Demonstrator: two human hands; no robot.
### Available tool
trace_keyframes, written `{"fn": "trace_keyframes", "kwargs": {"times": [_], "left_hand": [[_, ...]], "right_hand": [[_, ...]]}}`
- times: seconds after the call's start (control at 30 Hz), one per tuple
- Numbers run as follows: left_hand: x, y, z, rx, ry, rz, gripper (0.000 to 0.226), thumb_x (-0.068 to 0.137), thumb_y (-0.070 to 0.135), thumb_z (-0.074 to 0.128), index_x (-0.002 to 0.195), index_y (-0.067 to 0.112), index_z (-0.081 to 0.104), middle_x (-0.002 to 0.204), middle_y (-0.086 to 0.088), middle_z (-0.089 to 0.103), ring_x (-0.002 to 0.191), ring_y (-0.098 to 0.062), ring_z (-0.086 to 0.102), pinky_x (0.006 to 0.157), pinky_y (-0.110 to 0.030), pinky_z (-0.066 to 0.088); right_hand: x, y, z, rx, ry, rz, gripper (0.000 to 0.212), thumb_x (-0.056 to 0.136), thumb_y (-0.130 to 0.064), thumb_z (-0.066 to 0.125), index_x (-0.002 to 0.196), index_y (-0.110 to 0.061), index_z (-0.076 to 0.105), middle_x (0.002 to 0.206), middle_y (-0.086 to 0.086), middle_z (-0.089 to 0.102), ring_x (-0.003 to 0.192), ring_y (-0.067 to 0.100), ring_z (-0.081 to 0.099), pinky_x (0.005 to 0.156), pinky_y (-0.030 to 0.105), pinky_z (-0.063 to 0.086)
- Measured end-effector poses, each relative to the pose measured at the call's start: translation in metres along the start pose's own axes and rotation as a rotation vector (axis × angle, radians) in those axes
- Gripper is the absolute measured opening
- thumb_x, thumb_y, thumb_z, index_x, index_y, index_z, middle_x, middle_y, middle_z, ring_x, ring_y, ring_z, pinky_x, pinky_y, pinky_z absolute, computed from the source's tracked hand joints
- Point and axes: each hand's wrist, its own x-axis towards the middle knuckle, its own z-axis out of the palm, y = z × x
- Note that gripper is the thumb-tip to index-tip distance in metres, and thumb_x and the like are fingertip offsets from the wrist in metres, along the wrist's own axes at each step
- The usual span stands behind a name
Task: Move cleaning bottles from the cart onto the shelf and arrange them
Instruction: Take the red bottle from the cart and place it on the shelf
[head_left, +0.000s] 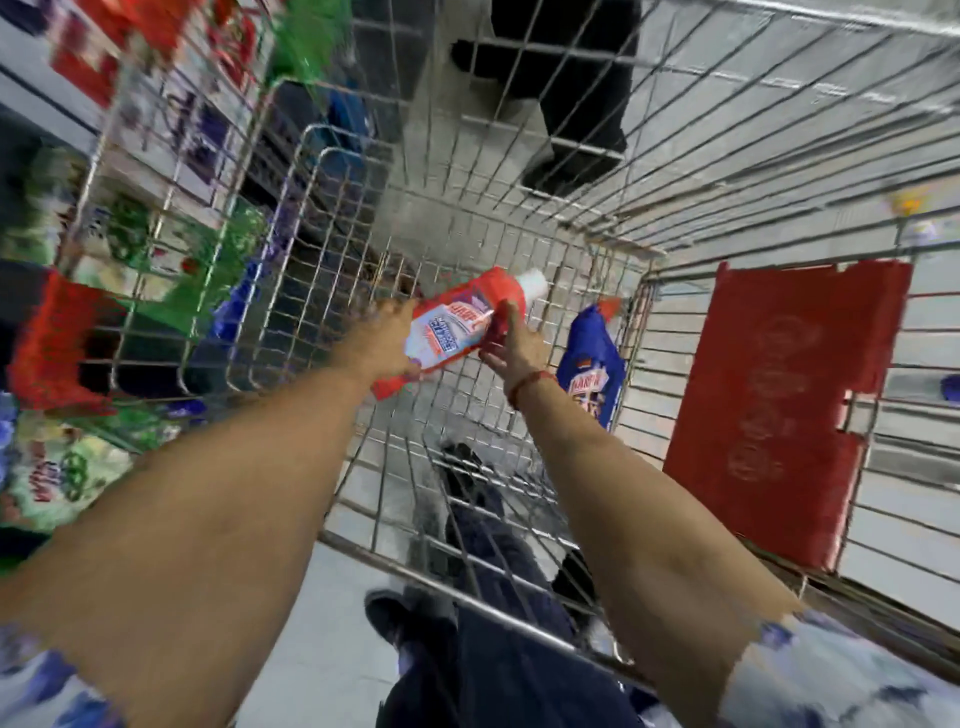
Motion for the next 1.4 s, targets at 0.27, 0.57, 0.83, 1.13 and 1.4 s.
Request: {"fn": "trace_keyframes", "kwargs": {"times": [0.27,0.57,0.83,1.13,1.4], "left_hand": [[-0.003,0.010,0.003,-0.126,-0.027,0.009,0.091,0.049,0.035,0.088,0.119,0.008,0.036,0.110,-0.015,0.058,0.097,-0.031,0.058,0.085,-0.041,0.050],[-0.077,0.029,-0.067,-0.519,0.091,-0.049,0.085,0.047,0.028,0.089,0.119,0.015,0.045,0.103,0.000,0.060,0.087,-0.018,0.056,0.076,-0.029,0.045],[-0.186,0.018,-0.110,-0.937,0.461,0.015,0.085,0.045,0.016,0.089,0.120,0.013,0.049,0.108,-0.002,0.065,0.099,-0.019,0.064,0.087,-0.033,0.051],[-0.344,-0.013,-0.126,-1.041,0.943,-0.071,0.066,0.043,0.024,0.091,0.096,0.031,0.052,0.089,0.017,0.066,0.075,0.015,0.060,0.070,-0.009,0.051],[-0.478,-0.062,-0.087,-1.170,1.263,-0.157,0.080,0.041,0.035,0.089,0.110,0.026,0.051,0.108,0.006,0.069,0.095,-0.011,0.066,0.088,-0.040,0.055]], "right_hand": [[0.003,-0.007,0.012,0.187,0.004,-0.010,0.042,0.087,-0.049,0.047,0.104,-0.011,0.057,0.086,0.003,0.061,0.077,0.015,0.059,0.068,0.029,0.050],[-0.073,-0.078,0.036,0.063,-0.197,-0.220,0.047,0.086,-0.054,0.046,0.105,-0.014,0.062,0.083,-0.001,0.072,0.073,0.012,0.069,0.066,0.027,0.057],[-0.197,-0.138,0.093,-0.091,-0.437,-0.484,0.046,0.082,-0.046,0.058,0.102,-0.005,0.064,0.098,0.014,0.069,0.083,0.023,0.066,0.074,0.034,0.054],[-0.356,-0.130,0.170,-0.187,-0.832,-0.722,0.020,0.085,-0.028,0.060,0.087,-0.008,0.064,0.064,-0.007,0.073,0.062,0.006,0.066,0.058,0.020,0.053],[-0.492,-0.051,0.229,-0.361,-1.122,-0.844,0.015,0.086,-0.024,0.059,0.079,-0.014,0.068,0.066,-0.010,0.073,0.067,0.008,0.065,0.073,0.027,0.054]]}}
